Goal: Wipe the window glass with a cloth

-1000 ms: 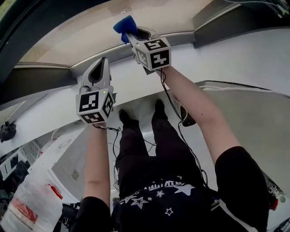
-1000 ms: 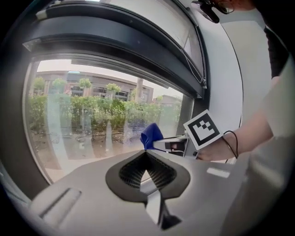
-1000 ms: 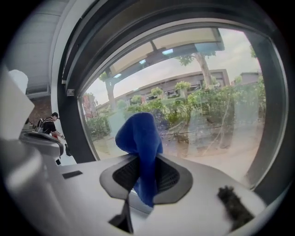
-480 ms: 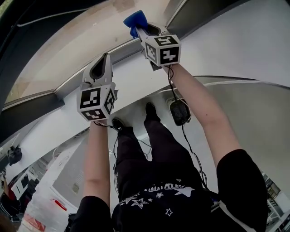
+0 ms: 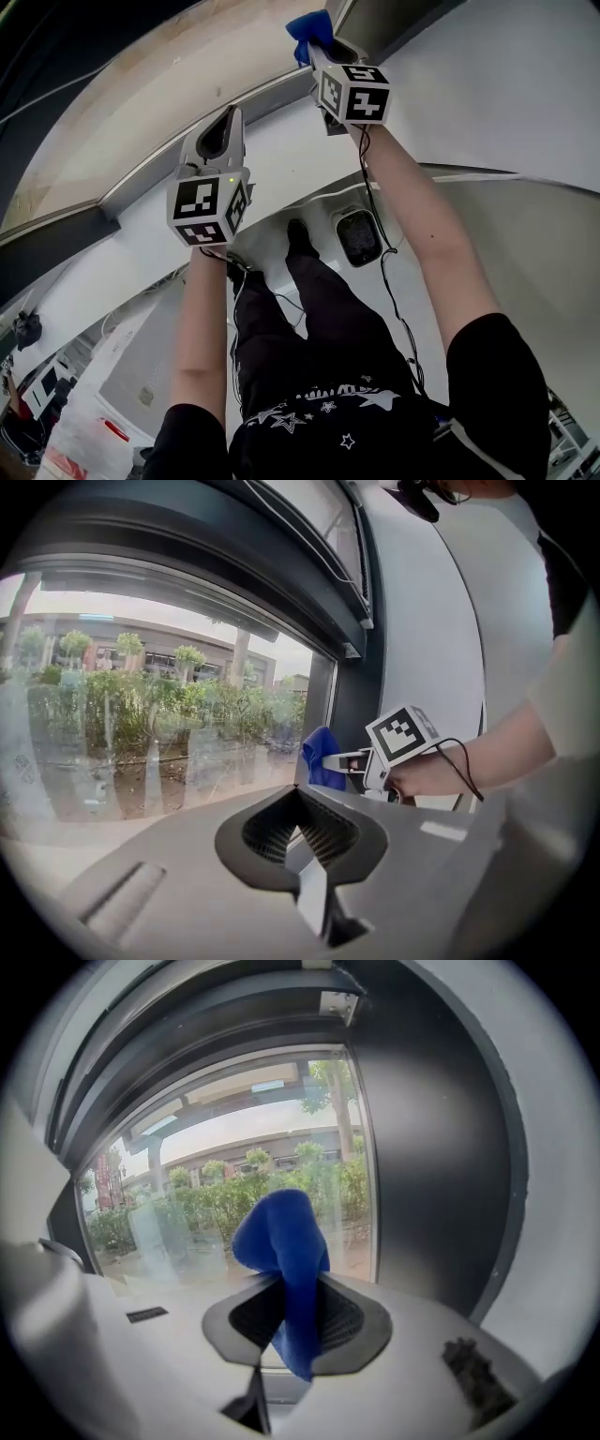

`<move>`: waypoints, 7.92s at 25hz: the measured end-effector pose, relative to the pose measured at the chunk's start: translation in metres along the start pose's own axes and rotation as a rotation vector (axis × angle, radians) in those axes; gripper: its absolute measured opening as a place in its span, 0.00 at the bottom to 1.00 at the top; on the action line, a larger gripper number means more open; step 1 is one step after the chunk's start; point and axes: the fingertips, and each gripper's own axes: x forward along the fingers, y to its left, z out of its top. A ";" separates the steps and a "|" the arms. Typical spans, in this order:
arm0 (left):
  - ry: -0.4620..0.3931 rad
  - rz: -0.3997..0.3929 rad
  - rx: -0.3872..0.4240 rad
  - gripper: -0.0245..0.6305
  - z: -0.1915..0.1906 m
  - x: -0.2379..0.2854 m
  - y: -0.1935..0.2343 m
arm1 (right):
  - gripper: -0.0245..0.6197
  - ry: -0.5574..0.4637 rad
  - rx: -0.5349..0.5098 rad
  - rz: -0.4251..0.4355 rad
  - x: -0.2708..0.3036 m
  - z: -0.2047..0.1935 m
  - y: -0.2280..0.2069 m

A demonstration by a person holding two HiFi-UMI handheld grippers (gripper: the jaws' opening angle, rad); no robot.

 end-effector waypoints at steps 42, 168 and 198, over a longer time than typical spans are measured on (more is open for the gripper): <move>0.007 0.651 -0.294 0.05 -0.221 -0.406 0.339 | 0.15 0.167 -0.215 0.673 0.069 -0.203 0.650; -0.163 0.607 -0.063 0.05 -0.031 -0.529 -0.086 | 0.15 0.046 -0.131 0.764 -0.453 -0.033 0.406; -0.231 0.775 -0.074 0.05 -0.020 -0.494 -0.386 | 0.15 -0.009 -0.192 1.107 -0.660 -0.034 0.230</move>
